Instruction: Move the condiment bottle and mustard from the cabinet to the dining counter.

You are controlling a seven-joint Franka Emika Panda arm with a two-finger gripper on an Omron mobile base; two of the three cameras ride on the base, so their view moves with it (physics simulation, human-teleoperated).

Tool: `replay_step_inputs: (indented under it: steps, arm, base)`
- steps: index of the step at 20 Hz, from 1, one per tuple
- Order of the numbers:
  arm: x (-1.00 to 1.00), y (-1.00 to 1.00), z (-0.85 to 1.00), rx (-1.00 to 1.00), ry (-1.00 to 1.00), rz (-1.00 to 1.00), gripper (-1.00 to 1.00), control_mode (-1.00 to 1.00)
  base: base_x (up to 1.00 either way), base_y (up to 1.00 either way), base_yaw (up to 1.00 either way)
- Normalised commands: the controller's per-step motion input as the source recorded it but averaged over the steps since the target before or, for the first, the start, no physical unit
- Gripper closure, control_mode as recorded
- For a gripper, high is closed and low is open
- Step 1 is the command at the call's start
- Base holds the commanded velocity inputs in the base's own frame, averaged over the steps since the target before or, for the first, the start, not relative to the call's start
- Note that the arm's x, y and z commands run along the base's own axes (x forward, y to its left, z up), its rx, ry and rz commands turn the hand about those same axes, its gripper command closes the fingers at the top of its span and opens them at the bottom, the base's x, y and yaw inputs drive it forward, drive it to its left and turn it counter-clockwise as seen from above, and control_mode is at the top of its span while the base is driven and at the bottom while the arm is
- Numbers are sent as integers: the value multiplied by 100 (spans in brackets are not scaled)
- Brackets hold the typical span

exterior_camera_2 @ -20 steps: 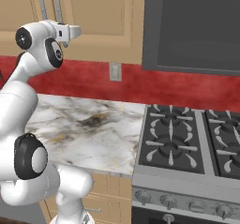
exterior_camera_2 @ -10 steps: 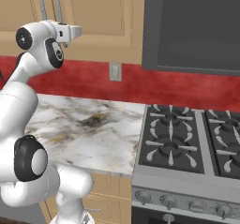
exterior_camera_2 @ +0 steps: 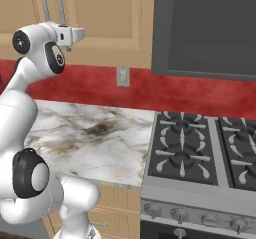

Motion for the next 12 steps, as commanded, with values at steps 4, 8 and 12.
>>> replay_step_inputs:
  steps: [4, 8, 12]
  arm:
    - [-73, 0, 0, 0, 0, 3, 100, -100]
    - [-100, 0, 0, 0, 0, 1, 100, -100]
    - [-100, -9, -4, 0, 0, 0, 100, -100]
  base:
    - [0, 0, 0]
    - [0, 0, 0]
    - [0, 0, 0]
